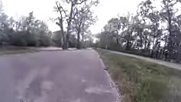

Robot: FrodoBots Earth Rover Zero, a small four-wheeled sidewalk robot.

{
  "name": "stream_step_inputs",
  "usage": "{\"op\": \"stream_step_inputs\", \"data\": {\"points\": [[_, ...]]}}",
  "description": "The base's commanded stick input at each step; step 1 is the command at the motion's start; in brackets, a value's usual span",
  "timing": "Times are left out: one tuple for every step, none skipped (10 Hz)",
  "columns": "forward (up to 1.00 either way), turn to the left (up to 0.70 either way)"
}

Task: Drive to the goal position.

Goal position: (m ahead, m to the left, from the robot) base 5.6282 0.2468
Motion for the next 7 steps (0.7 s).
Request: {"op": "stream_step_inputs", "data": {"points": [[1.0, 0.0], [1.0, 0.0], [1.0, 0.0], [1.0, 0.0], [1.0, 0.0], [1.0, 0.0], [1.0, 0.0]]}}
